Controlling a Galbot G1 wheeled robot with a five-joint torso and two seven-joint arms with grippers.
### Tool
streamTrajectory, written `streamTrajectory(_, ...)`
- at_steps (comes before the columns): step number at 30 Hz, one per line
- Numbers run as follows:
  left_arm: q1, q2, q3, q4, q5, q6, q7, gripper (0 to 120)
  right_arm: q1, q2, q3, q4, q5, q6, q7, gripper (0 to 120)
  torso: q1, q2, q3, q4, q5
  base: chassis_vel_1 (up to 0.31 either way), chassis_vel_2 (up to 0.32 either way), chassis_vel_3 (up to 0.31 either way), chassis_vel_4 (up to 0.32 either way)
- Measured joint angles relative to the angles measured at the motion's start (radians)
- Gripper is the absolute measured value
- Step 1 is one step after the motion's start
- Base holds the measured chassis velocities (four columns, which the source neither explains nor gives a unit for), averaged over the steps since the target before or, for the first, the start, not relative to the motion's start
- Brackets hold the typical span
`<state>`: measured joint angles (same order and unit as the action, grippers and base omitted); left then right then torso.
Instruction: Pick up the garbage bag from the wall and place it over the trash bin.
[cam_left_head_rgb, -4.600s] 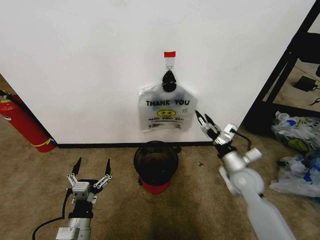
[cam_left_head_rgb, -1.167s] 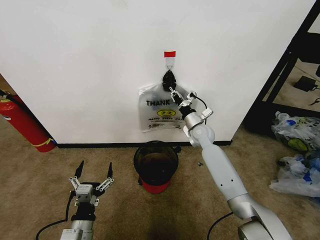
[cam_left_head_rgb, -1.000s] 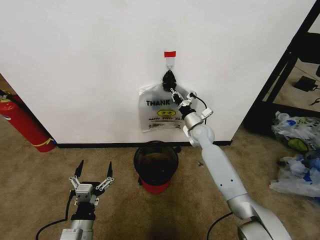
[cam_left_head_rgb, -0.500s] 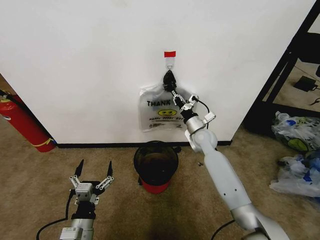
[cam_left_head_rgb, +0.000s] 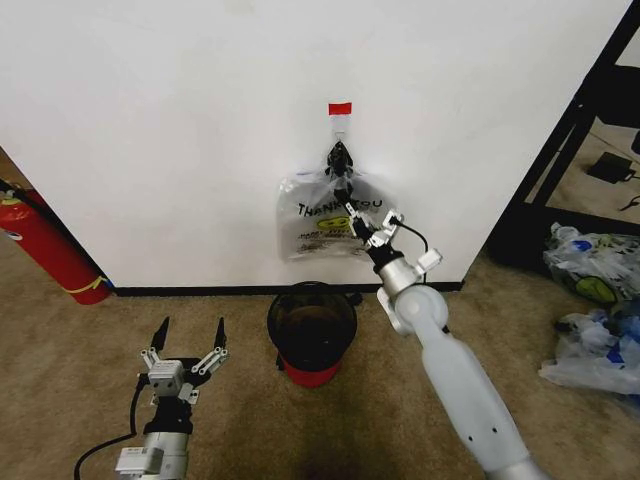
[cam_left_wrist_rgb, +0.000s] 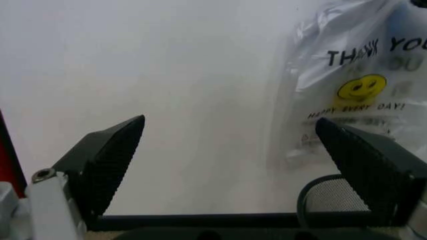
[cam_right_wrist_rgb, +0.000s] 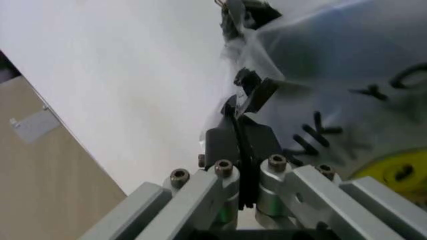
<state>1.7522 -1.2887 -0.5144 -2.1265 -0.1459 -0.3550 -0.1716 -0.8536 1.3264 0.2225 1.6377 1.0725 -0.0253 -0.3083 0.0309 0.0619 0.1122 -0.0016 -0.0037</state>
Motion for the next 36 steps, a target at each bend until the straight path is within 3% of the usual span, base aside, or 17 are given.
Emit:
streamTrajectory(20, -0.020, 0.018, 0.010, 0.010, -0.019, 0.005, 0.004, 100, -0.198, -0.029, 0.050, 0.169, -0.105, 0.012, -0.012, 0, 0.000, 0.000, 0.000, 0.0003, -0.0001, 0.000, 0.000, 0.000, 0.000)
streamTrajectory(36, -0.037, 0.023, 0.029, 0.027, -0.021, 0.001, 0.007, 100, -0.358, -0.016, 0.088, 0.213, -0.223, 0.063, -0.059, 0, 0.000, 0.000, 0.000, 0.0002, -0.0002, 0.000, 0.000, 0.000, 0.000)
